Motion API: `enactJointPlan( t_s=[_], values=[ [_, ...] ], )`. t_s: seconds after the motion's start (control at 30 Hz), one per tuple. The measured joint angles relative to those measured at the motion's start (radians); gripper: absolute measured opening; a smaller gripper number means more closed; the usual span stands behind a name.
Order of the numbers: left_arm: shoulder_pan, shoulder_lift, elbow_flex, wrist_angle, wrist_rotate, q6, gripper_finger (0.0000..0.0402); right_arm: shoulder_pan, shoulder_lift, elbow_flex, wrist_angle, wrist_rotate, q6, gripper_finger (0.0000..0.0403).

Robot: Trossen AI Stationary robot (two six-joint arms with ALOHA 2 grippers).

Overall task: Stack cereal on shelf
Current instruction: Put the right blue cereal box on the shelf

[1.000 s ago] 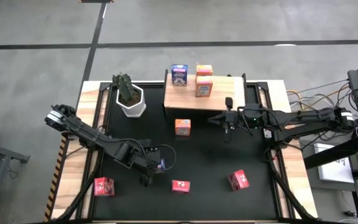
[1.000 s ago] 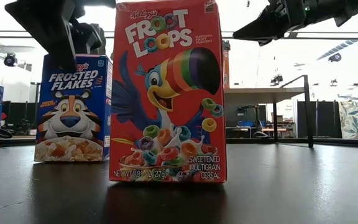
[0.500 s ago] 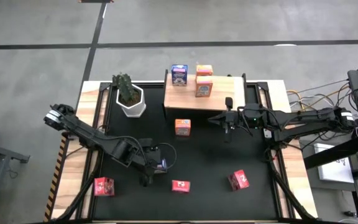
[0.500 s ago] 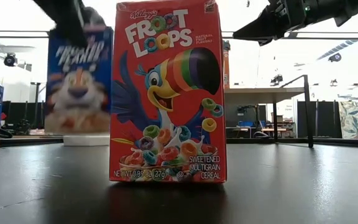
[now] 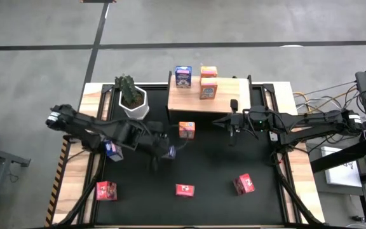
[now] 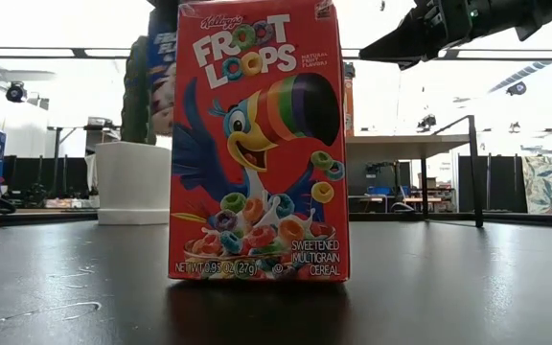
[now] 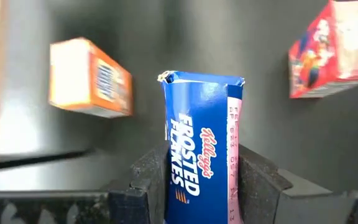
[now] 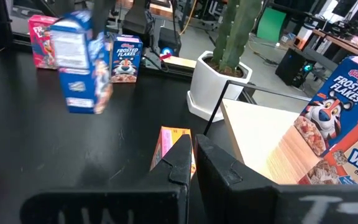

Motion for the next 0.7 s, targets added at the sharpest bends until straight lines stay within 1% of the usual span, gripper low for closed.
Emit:
enactJointPlan(
  t_s=[0.17,0.3,0.4,0.53,0.6,0.7],
  values=[
    [0.109,-0.001,0.088,-0.004,0.0,0.191,0.0133,0.0,0.0,0.0,0.0,0.0,0.0,0.0013],
    [0.209,-0.001,0.144,0.033,0.0,0.303,0.0133,0.0,0.0,0.0,0.0,0.0,0.0,0.0013],
    [0.297,-0.002,0.157,0.071,0.0,0.378,0.0133,0.0,0.0,0.0,0.0,0.0,0.001,0.0013],
    [0.416,-0.002,0.157,0.133,0.005,0.437,0.0133,0.0,0.0,0.0,0.0,0.0,0.003,0.0013],
    [0.475,0.0,0.157,0.166,0.052,0.442,0.0133,0.0,0.0,0.0,0.0,0.0,0.004,0.0013],
    [0.554,0.01,0.157,0.22,0.167,0.422,0.0133,0.0,0.0,0.0,0.0,0.0,0.013,0.0013]
  ],
)
